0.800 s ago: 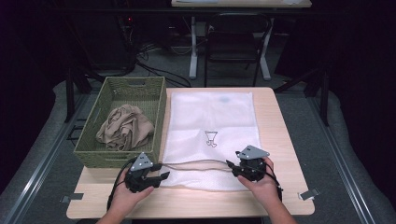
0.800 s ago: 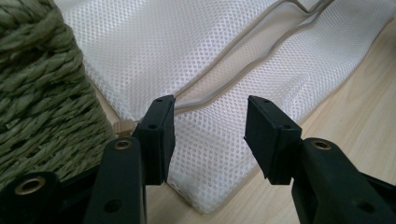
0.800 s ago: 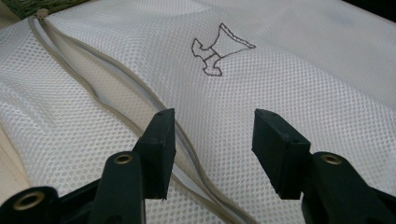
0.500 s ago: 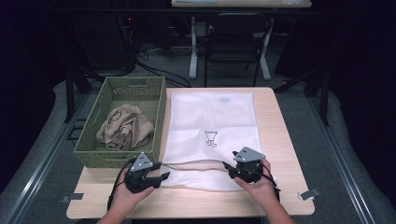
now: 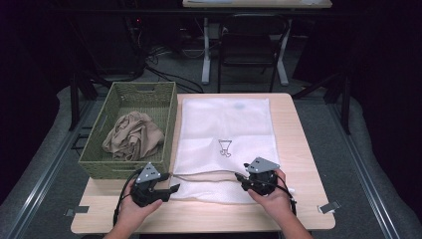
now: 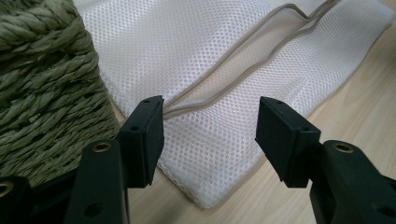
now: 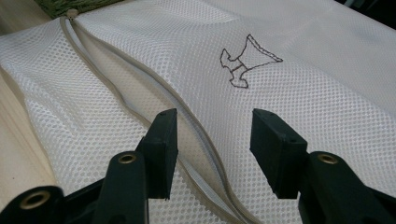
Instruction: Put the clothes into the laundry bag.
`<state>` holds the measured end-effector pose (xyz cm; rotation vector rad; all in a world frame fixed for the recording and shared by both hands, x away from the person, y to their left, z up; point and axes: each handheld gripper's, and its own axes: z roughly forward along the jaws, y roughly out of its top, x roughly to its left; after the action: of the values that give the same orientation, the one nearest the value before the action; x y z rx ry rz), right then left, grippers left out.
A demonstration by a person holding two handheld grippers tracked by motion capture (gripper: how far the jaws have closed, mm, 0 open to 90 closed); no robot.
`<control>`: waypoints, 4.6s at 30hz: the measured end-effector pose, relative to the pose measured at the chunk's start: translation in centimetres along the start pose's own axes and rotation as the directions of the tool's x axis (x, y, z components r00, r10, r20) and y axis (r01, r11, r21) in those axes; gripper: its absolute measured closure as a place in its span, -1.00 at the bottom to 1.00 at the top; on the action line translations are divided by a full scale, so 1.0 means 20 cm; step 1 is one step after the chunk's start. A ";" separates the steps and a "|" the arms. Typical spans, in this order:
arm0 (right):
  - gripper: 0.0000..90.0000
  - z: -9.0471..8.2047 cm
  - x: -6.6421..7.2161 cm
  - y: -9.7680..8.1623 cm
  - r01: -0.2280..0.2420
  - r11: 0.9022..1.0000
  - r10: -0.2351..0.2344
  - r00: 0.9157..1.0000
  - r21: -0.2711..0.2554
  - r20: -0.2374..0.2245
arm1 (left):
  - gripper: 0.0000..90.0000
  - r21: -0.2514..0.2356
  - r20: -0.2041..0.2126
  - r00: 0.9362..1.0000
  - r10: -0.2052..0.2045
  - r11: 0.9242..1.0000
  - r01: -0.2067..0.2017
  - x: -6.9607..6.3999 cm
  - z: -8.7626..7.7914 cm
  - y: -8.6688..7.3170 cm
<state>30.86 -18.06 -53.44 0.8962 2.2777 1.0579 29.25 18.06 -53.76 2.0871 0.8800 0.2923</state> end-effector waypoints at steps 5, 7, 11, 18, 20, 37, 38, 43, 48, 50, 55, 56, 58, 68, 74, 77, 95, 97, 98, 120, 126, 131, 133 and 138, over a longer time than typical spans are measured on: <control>0.20 0.01 0.00 0.00 0.006 1.000 -0.006 1.000 0.008 -0.008 | -0.05 0.004 -0.003 1.000 0.009 1.000 -0.009 0.00 0.00 0.00; 0.21 0.01 0.00 0.00 0.006 1.000 -0.006 1.000 0.008 -0.010 | -0.05 0.003 -0.003 1.000 0.002 1.000 -0.002 0.00 0.00 0.00; 0.23 0.02 0.01 0.01 0.016 1.000 -0.016 1.000 0.011 -0.015 | -0.05 0.005 -0.005 1.000 0.010 1.000 -0.010 0.00 0.00 -0.01; 0.26 0.05 0.03 0.02 0.043 0.999 -0.042 0.999 0.020 -0.027 | -0.04 0.013 -0.010 1.000 0.008 1.000 -0.007 -0.01 0.00 -0.01; 0.27 0.06 0.04 0.02 0.049 0.998 -0.048 0.998 0.025 -0.028 | -0.03 0.013 -0.010 1.000 0.006 1.000 -0.005 -0.01 0.00 -0.02; 0.38 0.15 0.05 0.03 0.087 0.994 -0.085 0.996 0.059 -0.037 | -0.01 0.031 -0.011 1.000 0.019 0.999 -0.019 -0.02 0.01 -0.03; 0.38 0.15 0.06 0.03 0.089 0.994 -0.087 0.996 0.060 -0.037 | -0.01 0.029 -0.012 1.000 0.021 0.999 -0.021 -0.02 0.01 -0.03; 0.39 0.17 0.06 0.03 0.099 0.993 -0.097 0.995 0.070 -0.035 | -0.01 0.039 -0.010 0.999 0.031 0.999 -0.030 -0.02 0.02 -0.03; 0.40 0.19 0.05 0.03 0.104 0.992 -0.101 0.994 0.077 -0.035 | -0.01 0.031 -0.015 1.000 0.023 0.999 -0.023 -0.03 0.02 -0.04; 0.42 0.20 0.05 0.03 0.106 0.991 -0.103 0.994 0.080 -0.033 | -0.01 0.041 -0.012 1.000 0.029 0.999 -0.029 -0.03 0.03 -0.04; 0.47 0.21 0.05 0.03 0.113 0.990 -0.110 0.993 0.089 -0.035 | -0.01 0.046 -0.006 1.000 0.023 0.999 -0.022 -0.03 0.04 -0.04; 0.48 0.22 0.05 0.03 0.113 0.990 -0.111 0.993 0.089 -0.036 | -0.01 0.050 -0.008 1.000 0.029 0.998 -0.029 -0.03 0.04 -0.04; 0.51 0.22 0.05 0.03 0.112 0.990 -0.109 0.993 0.090 -0.037 | -0.01 0.056 -0.004 1.000 0.025 0.998 -0.024 -0.03 0.04 -0.05; 0.68 0.24 0.05 0.03 0.124 0.987 -0.121 0.992 0.103 -0.036 | -0.01 0.066 -0.001 1.000 0.026 0.998 -0.026 -0.04 0.06 -0.05; 0.82 0.24 0.05 0.04 0.128 0.986 -0.124 0.991 0.108 -0.044 | -0.01 0.074 0.001 0.999 0.034 0.997 -0.034 -0.04 0.06 -0.05; 0.88 0.23 0.05 0.05 0.137 0.985 -0.133 0.990 0.103 -0.044 | -0.01 0.076 0.003 1.000 0.026 0.997 -0.026 -0.04 0.07 -0.06; 0.91 0.22 0.05 0.07 0.142 0.985 -0.139 0.990 0.094 -0.037 | 0.02 0.105 0.002 0.999 0.032 0.994 -0.032 -0.05 0.10 -0.06; 0.91 0.22 0.05 0.07 0.139 0.986 -0.136 0.990 0.093 -0.038 | 0.04 0.110 0.001 0.999 0.036 0.993 -0.036 -0.05 0.10 -0.06; 0.91 0.21 0.05 0.08 0.139 0.986 -0.136 0.990 0.093 -0.037 | 0.05 0.116 0.000 0.999 0.036 0.993 -0.036 -0.05 0.11 -0.06; 0.92 0.19 0.04 0.15 0.162 0.985 -0.160 0.987 0.067 -0.034 | 0.16 0.178 -0.004 0.999 0.049 0.983 -0.047 -0.07 0.16 -0.08; 0.92 0.18 0.04 0.16 0.159 0.985 -0.156 0.987 0.071 -0.046 | 0.15 0.178 -0.006 0.999 0.048 0.983 -0.047 -0.07 0.17 -0.08; 0.92 0.17 0.03 0.19 0.170 0.983 -0.167 0.985 0.071 -0.048 | 0.15 0.178 -0.009 0.999 0.049 0.983 -0.046 -0.07 0.17 -0.08; 0.92 0.17 0.02 0.20 0.173 0.983 -0.169 0.984 0.069 -0.050 | 0.15 0.178 -0.009 0.999 0.044 0.983 -0.042 -0.07 0.17 -0.08; 0.92 0.16 0.01 0.25 0.172 0.983 -0.170 0.984 0.063 -0.049 | 0.15 0.176 -0.007 0.999 0.040 0.984 -0.038 -0.07 0.17 -0.08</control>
<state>34.62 -14.00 -51.41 0.6940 2.3899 0.9398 29.12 15.75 -57.06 2.2696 0.9001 0.2541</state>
